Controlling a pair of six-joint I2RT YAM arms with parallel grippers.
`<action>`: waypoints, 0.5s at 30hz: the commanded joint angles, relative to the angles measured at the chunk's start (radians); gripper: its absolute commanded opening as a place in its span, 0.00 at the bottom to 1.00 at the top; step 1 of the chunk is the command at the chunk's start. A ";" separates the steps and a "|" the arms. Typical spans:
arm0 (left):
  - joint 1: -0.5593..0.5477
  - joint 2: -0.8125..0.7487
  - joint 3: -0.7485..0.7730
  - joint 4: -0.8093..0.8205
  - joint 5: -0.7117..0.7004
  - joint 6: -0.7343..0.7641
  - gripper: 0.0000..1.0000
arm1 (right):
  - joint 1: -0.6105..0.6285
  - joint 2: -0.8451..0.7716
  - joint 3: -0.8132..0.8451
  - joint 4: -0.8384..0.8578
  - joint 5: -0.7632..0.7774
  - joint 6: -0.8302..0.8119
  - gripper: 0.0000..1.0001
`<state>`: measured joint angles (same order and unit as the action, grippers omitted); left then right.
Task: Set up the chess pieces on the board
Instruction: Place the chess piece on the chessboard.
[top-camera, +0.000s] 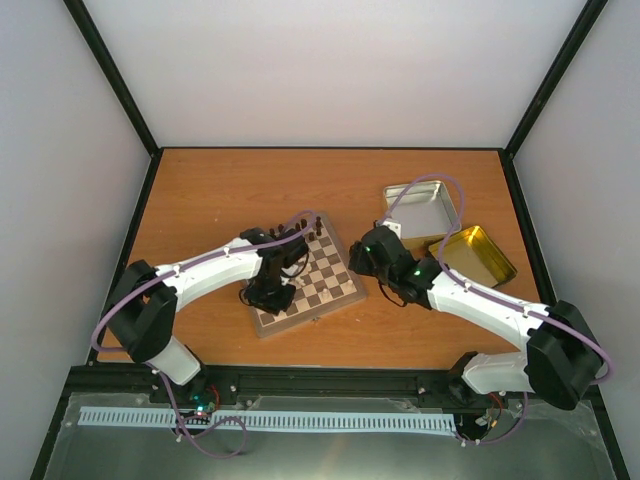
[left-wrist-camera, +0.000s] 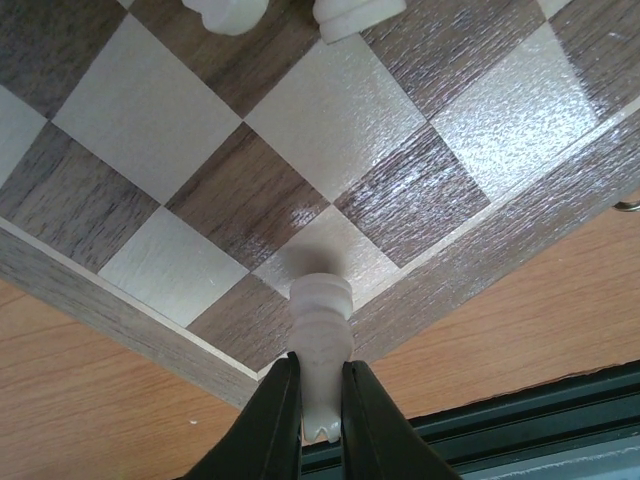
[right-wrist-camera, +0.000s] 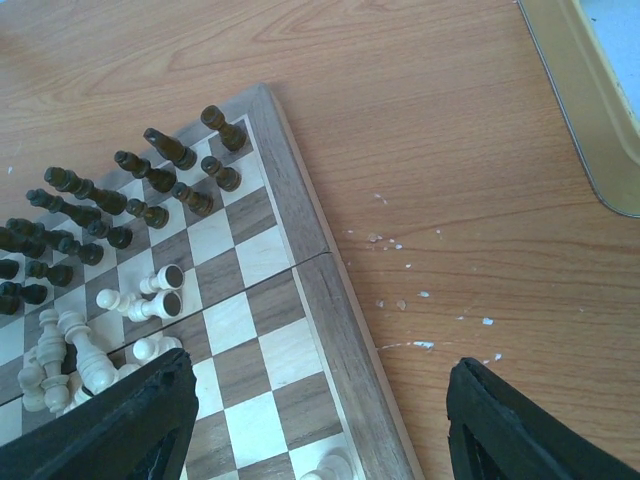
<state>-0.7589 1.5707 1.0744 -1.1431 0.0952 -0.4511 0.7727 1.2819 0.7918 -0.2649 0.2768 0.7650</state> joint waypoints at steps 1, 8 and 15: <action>-0.011 0.009 0.017 0.002 0.007 0.044 0.06 | -0.009 -0.046 -0.023 0.028 0.009 0.017 0.69; -0.011 0.014 0.053 0.006 -0.001 0.057 0.31 | -0.009 -0.055 -0.035 0.026 -0.014 0.030 0.69; -0.011 -0.001 0.044 0.032 -0.014 0.033 0.42 | -0.009 -0.061 -0.043 0.021 -0.014 0.034 0.69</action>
<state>-0.7597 1.5803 1.1061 -1.1343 0.0959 -0.4084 0.7727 1.2404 0.7677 -0.2504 0.2508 0.7864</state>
